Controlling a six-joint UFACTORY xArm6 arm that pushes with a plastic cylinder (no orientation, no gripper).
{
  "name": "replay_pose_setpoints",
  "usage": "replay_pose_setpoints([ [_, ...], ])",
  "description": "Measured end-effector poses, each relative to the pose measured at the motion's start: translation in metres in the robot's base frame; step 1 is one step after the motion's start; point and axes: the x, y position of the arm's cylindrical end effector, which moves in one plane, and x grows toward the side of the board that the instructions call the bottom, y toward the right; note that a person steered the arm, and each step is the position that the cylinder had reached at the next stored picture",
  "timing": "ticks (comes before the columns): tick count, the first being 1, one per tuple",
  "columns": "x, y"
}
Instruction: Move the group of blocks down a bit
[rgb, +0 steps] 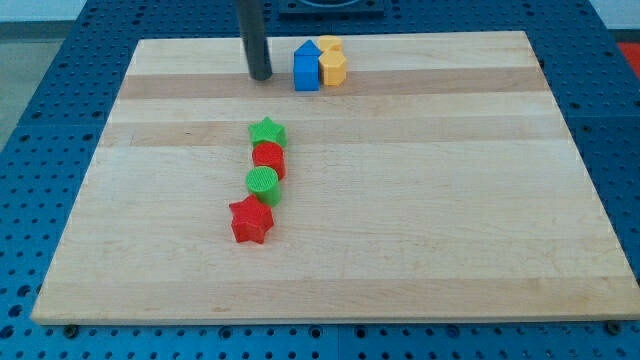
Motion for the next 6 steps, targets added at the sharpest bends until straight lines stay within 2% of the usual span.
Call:
replay_pose_setpoints([
  [1, -0.002, 0.042],
  [3, -0.002, 0.042],
  [5, -0.041, 0.014],
  [6, -0.074, 0.014],
])
